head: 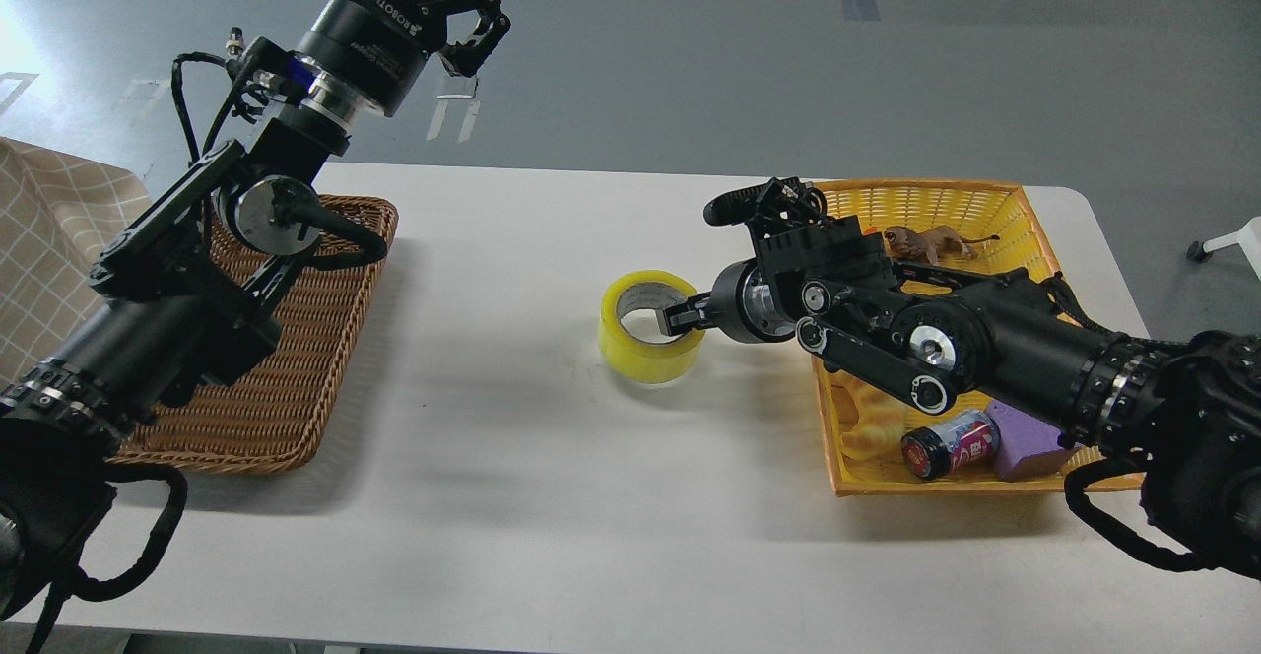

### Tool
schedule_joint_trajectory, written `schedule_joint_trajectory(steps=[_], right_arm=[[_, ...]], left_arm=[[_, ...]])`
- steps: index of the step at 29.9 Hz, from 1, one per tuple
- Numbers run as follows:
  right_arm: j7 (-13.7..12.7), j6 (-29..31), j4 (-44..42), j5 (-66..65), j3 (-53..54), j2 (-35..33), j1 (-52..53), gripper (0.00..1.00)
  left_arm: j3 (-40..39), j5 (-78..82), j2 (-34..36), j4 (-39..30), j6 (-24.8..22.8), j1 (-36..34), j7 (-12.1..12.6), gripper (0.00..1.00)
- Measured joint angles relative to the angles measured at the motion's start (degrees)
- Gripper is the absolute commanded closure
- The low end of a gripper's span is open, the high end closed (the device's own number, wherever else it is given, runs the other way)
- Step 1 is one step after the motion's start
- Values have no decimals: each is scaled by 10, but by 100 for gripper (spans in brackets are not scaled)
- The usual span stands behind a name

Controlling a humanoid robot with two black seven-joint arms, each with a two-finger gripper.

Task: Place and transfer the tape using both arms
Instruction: 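Lower the tape roll onto the table and open the right gripper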

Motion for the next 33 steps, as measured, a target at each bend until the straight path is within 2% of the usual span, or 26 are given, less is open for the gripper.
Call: schedule_joint_trajectory(steps=[18, 19, 20, 24, 27, 33], right_arm=[[0, 0, -7, -2, -1, 0, -11, 99], [0, 0, -7, -2, -1, 0, -11, 89], [0, 0, -7, -2, -1, 0, -11, 84], [0, 0, -7, -2, -1, 0, -12, 81], [0, 0, -6, -1, -1, 0, -12, 72], [0, 0, -6, 0, 1, 0, -12, 63]], left_arm=[[0, 1, 0, 0, 0, 0, 0, 2], [0, 1, 0, 0, 0, 0, 0, 2], [0, 1, 0, 0, 0, 0, 0, 2], [0, 0, 0, 0, 0, 0, 0, 2], [0, 0, 0, 0, 0, 0, 0, 2], [0, 0, 1, 0, 0, 0, 0, 2]])
